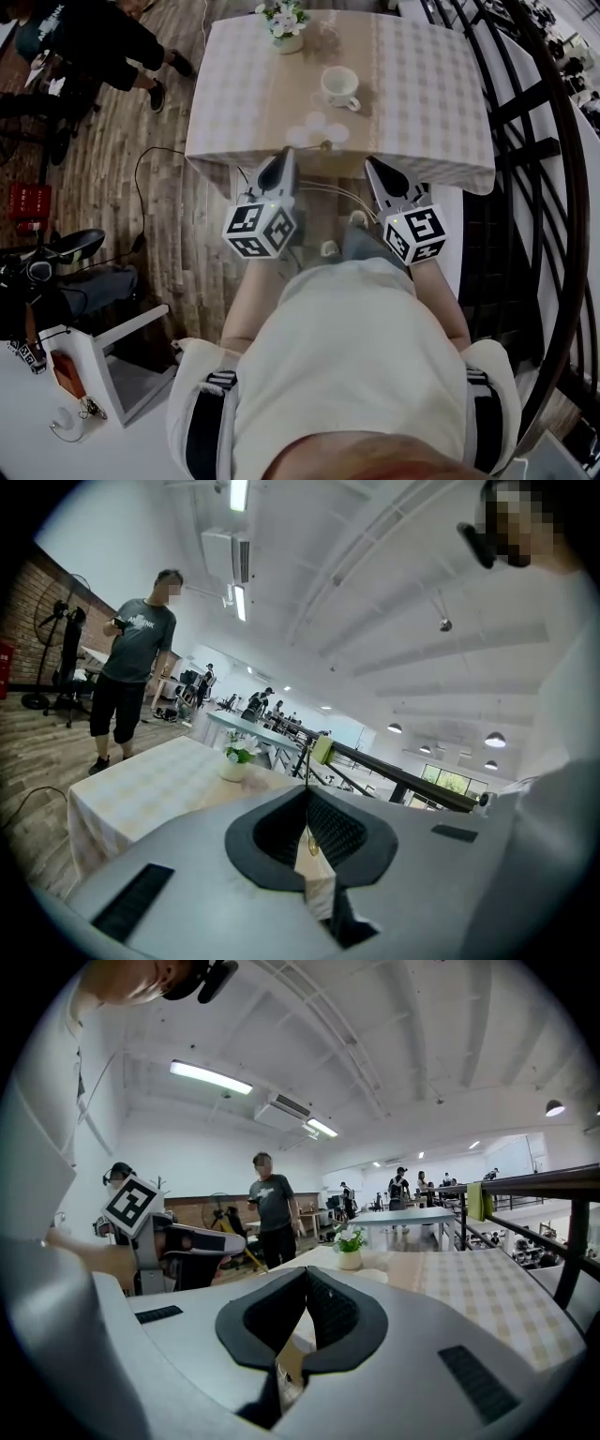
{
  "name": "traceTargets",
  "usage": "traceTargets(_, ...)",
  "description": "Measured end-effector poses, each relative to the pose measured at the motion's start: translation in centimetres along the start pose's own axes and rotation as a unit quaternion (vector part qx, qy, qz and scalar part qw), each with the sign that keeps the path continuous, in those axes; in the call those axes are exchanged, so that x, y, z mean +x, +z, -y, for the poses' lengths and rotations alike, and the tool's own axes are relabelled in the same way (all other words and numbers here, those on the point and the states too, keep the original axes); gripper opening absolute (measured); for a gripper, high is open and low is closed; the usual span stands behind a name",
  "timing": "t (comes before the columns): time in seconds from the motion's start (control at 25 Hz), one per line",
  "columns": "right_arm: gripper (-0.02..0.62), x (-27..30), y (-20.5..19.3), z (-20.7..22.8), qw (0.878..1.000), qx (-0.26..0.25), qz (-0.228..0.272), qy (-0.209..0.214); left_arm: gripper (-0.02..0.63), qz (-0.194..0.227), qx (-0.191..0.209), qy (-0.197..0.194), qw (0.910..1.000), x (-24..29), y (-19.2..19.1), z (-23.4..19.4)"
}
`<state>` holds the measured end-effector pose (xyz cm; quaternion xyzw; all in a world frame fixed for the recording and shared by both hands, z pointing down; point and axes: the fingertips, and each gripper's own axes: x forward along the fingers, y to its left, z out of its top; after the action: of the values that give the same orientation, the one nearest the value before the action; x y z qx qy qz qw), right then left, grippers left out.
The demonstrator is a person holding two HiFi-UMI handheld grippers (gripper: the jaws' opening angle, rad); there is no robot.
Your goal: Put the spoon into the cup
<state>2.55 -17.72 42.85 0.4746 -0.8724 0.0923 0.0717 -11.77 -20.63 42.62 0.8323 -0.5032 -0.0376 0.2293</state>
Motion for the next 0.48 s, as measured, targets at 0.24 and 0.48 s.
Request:
traceTargets(0.24,0.002,1.8,0.5,1.9,1.000,-0.010,0.001,-0.004,0.005,-0.008,0.002,-0.002,1.0000,2.6,0.2,-0.5)
traceTargets(0.48,0.002,4.9,0.2,3.5,1.000,-0.021,0.000,0.001,0.005,-0.014,-0.002,0.005,0.9999,5.1,-0.2,-2.8)
